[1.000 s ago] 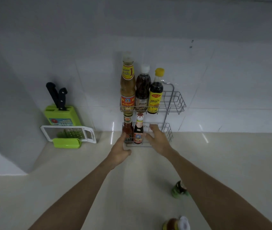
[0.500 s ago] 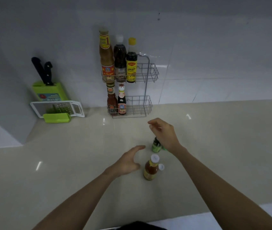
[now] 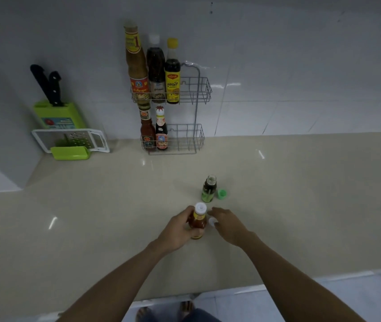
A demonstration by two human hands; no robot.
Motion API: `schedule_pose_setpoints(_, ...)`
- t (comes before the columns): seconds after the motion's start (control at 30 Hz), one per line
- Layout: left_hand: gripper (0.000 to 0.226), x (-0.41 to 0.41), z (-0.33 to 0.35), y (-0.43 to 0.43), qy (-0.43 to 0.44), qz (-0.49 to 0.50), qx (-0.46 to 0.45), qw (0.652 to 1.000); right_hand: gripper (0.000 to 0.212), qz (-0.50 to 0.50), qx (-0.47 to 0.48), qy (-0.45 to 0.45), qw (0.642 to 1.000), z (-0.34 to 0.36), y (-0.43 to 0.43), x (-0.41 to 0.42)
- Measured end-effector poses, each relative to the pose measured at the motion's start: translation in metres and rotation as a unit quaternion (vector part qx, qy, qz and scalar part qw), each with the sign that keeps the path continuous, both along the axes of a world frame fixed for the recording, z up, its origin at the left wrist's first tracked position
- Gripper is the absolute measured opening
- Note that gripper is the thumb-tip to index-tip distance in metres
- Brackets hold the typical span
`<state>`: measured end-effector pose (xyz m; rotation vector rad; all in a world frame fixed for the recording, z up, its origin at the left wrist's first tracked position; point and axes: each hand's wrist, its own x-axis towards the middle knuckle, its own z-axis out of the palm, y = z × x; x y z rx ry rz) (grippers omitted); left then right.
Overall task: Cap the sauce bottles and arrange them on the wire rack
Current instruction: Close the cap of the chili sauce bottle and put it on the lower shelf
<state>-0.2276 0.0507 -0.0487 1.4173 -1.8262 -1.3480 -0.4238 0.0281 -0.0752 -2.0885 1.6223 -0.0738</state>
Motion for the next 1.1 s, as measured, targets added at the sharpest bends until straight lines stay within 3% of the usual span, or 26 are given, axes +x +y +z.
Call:
schedule_pose_setpoints(0.2, 0.047, 0.0, -0.006, -0.001, -0.009, 0.015, 0.01, 1.0, 0.052, 0.084, -0.007, 0.062, 0.995, -0.048, 0.003, -0.008)
schedule_pose_setpoints(0.4, 0.048, 0.001, -0.005, -0.003, -0.018, 0.018, 0.015, 1.0, 0.023, 0.058, -0.11, 0.075, 0.989, -0.05, 0.011, -0.016)
schedule_pose_setpoints(0.5, 0.055, -0.002, -0.003, -0.004, -0.032, 0.018, -0.002, 0.999, 0.026, -0.073, -0.124, -0.043, 0.989, -0.026, 0.006, -0.008)
schedule_pose_setpoints(0.63, 0.04, -0.006, -0.001, -0.006, -0.026, 0.034, -0.024, 0.999, 0.021, -0.196, -0.208, -0.267, 0.92, 0.031, -0.001, 0.013)
schedule_pose_setpoints(0.73, 0.035, -0.004, 0.001, -0.006, -0.007, 0.063, -0.036, 0.997, 0.009, -0.221, -0.176, -0.389, 0.877, 0.074, 0.001, 0.029)
schedule_pose_setpoints(0.9, 0.033, 0.004, 0.023, -0.016, 0.039, 0.101, -0.054, 0.993, 0.009, -0.156, -0.141, -0.453, 0.867, 0.114, -0.003, 0.044)
schedule_pose_setpoints(1.1, 0.037, 0.019, 0.069, -0.044, 0.091, 0.111, -0.044, 0.989, 0.014, -0.052, -0.138, -0.439, 0.886, 0.155, -0.032, 0.049)
